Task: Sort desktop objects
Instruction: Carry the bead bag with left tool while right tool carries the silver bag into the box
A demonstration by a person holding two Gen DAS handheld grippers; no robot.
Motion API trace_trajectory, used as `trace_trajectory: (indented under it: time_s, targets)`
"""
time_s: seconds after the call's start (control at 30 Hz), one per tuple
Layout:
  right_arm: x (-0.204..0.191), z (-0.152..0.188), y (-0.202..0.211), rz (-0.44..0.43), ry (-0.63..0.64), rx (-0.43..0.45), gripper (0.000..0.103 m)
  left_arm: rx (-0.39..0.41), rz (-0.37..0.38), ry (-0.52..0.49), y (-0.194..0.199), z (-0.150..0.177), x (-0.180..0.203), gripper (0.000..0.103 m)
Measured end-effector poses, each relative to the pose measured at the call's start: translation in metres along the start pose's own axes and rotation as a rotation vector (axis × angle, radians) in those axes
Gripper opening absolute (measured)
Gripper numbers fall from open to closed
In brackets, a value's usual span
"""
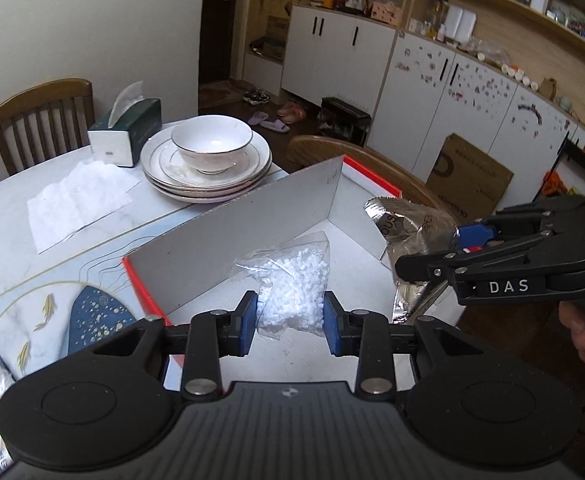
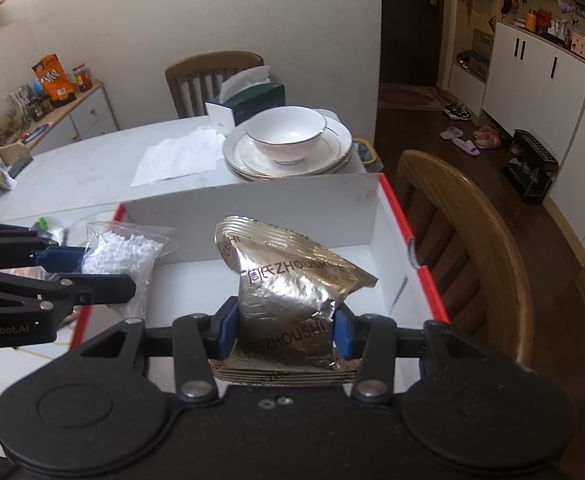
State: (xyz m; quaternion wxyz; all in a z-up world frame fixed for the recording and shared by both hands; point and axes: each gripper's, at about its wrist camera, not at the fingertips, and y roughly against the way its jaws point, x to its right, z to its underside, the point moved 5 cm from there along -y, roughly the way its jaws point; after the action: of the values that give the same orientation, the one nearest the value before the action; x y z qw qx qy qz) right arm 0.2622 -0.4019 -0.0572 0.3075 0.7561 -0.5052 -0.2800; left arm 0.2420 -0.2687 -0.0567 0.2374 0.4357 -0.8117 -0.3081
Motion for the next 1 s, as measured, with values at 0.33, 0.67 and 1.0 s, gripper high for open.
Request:
trace_trajectory:
  time_s: [0.33, 0.67, 1.0]
  targets:
    - [0.01, 0.004, -0.023, 0.02, 0.075, -0.048, 0.045, -0.074, -0.008, -0.052, -0.04, -0.002, 0.003, 0.033]
    - [0.012, 0.01, -0.056, 0.014, 0.139, -0.146, 0.045, -0.153, -0.02, -0.11, -0.072, -0.003, 0.006, 0.033]
    - [0.005, 0.012, -0.083, 0.007, 0.257, -0.267, 0.045, -0.294, -0.032, -0.127, -0.102, 0.006, 0.003, 0.033]
